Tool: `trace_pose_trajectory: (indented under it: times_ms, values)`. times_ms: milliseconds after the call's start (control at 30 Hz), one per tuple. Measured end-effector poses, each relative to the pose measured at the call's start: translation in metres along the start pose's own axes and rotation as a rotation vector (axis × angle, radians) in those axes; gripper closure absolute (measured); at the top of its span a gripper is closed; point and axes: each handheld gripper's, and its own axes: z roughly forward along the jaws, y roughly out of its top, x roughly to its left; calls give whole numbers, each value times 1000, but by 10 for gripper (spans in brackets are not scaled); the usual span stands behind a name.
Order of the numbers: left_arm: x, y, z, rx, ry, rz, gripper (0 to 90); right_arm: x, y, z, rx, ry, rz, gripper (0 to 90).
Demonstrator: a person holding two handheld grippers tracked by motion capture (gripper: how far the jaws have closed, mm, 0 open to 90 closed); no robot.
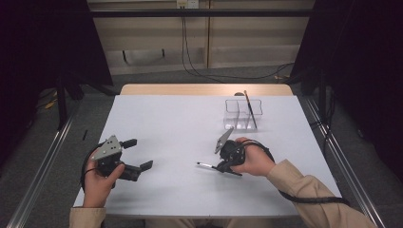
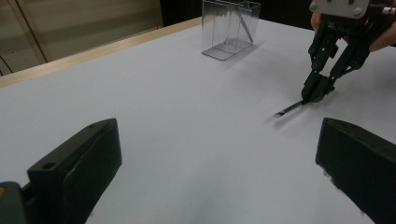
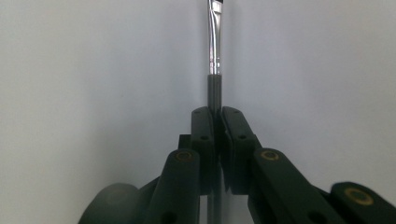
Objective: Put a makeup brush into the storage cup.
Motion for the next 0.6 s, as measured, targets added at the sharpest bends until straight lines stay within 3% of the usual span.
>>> trace_pose_trajectory:
  times_ms: [200,367,600]
  values:
    - [0,0,-1,3,0,0,4,-7,-1,-12,-121,2,66,848]
    - [0,0,-1,3,0,0,4,-12,-4,-21,-221,-28,101,848]
    - [0,0,-1,2,-1,-2,4,-16,-8,-34,-350,-29,151,848]
